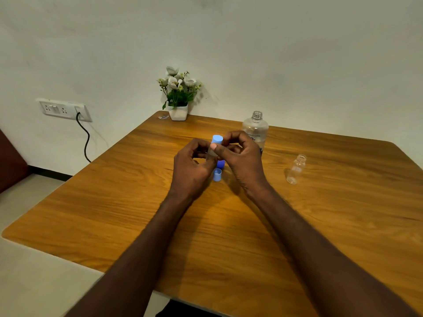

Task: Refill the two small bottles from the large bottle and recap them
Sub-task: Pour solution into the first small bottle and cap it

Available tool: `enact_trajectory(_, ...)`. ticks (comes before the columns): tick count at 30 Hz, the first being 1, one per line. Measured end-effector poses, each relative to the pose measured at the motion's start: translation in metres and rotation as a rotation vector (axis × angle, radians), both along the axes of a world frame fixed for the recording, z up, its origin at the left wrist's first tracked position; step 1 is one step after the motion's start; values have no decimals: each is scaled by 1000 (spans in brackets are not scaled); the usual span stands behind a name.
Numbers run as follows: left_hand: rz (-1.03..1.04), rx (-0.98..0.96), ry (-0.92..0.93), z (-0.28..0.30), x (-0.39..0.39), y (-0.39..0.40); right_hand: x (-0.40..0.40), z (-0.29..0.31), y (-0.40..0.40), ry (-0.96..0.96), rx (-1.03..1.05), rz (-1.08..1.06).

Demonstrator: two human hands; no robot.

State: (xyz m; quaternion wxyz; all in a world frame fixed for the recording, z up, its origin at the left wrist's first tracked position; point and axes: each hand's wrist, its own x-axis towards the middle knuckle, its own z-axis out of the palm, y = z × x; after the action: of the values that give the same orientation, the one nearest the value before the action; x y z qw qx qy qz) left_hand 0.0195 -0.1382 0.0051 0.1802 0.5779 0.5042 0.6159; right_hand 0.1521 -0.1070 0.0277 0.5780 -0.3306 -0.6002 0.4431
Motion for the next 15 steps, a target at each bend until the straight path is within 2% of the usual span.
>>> enact_trajectory(4, -5, -12, -17, -1, -2, 1, 2, 3, 0, -9, 26, 51)
enact_trajectory(7, -8, -6, -18, -1, -2, 2, 1, 1, 1, -74, 48, -7)
enact_trajectory(12, -11, 3, 0, -1, -1, 1, 2, 3, -1, -42, 34, -7)
enact_trajectory(15, -16, 2, 10, -1, -1, 0, 2, 1, 1, -95, 56, -29)
